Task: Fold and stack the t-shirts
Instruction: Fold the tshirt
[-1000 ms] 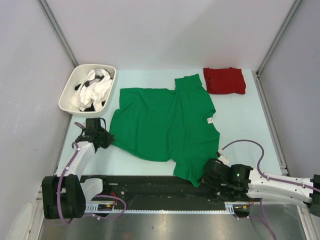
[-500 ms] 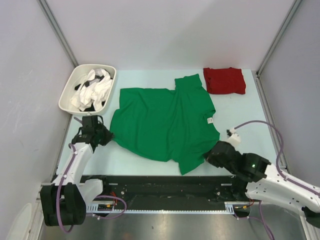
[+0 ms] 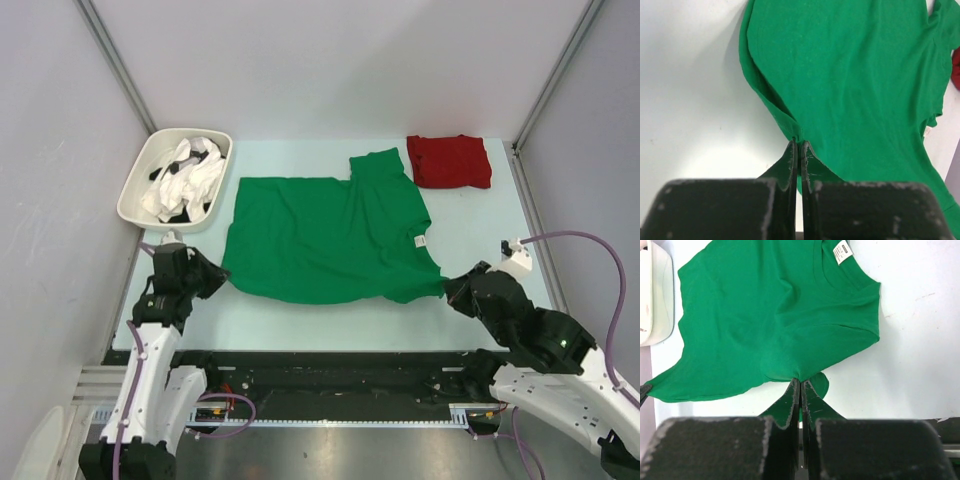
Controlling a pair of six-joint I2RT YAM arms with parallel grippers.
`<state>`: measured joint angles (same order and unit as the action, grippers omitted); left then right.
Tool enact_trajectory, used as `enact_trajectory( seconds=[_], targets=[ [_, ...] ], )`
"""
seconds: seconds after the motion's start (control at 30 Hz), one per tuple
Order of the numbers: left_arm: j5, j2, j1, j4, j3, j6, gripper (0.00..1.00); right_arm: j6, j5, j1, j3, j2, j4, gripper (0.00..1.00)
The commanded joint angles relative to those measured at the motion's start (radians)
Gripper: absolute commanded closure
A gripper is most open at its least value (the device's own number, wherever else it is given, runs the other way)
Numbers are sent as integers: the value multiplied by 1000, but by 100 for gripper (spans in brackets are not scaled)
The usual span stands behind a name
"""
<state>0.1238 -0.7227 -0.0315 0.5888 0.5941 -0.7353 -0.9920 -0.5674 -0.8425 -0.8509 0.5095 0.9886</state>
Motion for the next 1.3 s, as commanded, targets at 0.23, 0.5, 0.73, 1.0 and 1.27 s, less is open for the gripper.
enact_trajectory(
  seconds=[0.23, 0.5, 0.73, 1.0, 1.27],
  targets=[
    [-19, 172, 71, 134, -54, -61, 100, 35, -11, 2, -62, -95, 93, 100],
    [-67, 76, 70, 99, 19, -55, 100, 174, 34, 3, -62, 21, -88, 100],
    [-87, -69, 70, -12, 26, -56, 100, 260, 101, 25, -34, 179, -221, 100],
    [-107, -204, 70, -87, 64, -55, 100, 370, 293, 236, -10, 273, -353, 100],
    [-110, -302, 68, -107, 139, -59, 100, 454, 585, 546, -13, 323, -469, 100]
  ],
)
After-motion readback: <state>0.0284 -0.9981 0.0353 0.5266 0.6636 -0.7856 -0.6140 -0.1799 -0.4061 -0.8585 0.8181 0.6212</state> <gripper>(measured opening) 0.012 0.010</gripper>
